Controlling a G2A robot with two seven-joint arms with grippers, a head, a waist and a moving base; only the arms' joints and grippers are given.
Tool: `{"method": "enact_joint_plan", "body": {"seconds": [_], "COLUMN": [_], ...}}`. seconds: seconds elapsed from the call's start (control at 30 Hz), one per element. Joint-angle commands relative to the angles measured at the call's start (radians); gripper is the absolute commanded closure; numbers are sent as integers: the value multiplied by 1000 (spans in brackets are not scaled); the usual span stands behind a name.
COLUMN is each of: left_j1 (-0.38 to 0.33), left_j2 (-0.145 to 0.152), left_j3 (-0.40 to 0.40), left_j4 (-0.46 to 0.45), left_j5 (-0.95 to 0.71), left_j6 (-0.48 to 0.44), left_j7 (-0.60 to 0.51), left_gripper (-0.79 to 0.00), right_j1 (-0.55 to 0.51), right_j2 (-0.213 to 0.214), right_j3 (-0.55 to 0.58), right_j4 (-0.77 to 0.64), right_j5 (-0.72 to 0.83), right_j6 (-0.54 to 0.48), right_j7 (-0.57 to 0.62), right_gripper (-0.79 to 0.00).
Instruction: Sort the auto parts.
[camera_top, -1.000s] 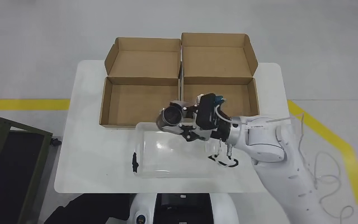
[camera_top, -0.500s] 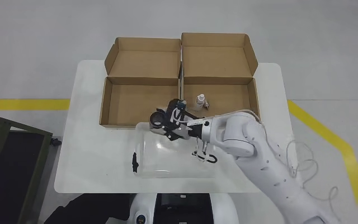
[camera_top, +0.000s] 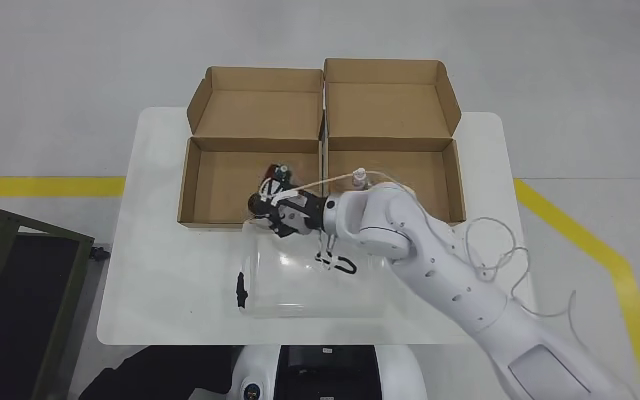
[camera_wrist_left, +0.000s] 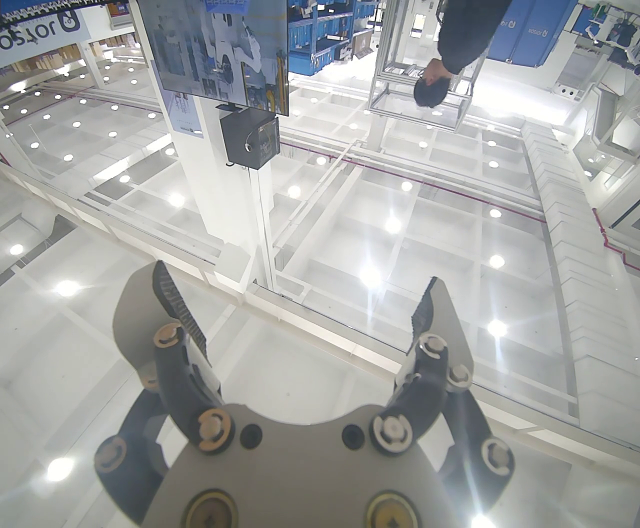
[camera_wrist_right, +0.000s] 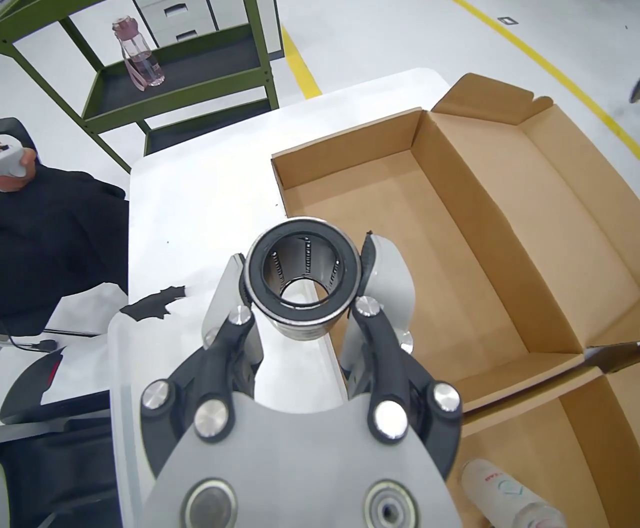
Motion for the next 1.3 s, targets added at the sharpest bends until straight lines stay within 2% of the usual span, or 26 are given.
{"method": "enact_joint_plan", "body": {"seconds": [0.0, 0.43, 0.83, 1.17, 1.27], "left_j1": [0, 0, 0, 0, 0], "left_j2": [0, 0, 0, 0, 0], "left_j3": [0, 0, 0, 0, 0], "left_j4": [0, 0, 0, 0, 0], "left_j5": [0, 0, 0, 0, 0], "left_j6": [0, 0, 0, 0, 0], "left_j7": [0, 0, 0, 0, 0], "left_gripper": [-785, -785, -785, -785, -785], "right_j1": [26, 167, 244, 281, 285], "right_j2": [-12, -107, -185, -233, -244], "right_j3": [-18, -135, -187, -205, -208], "right_j4": [29, 246, 438, 568, 592], "right_j5": [4, 59, 127, 137, 133], "right_j6": [18, 106, 119, 103, 99], "right_j7": [4, -6, -16, -19, -20], "right_gripper": [0, 0, 0, 0, -49]}}
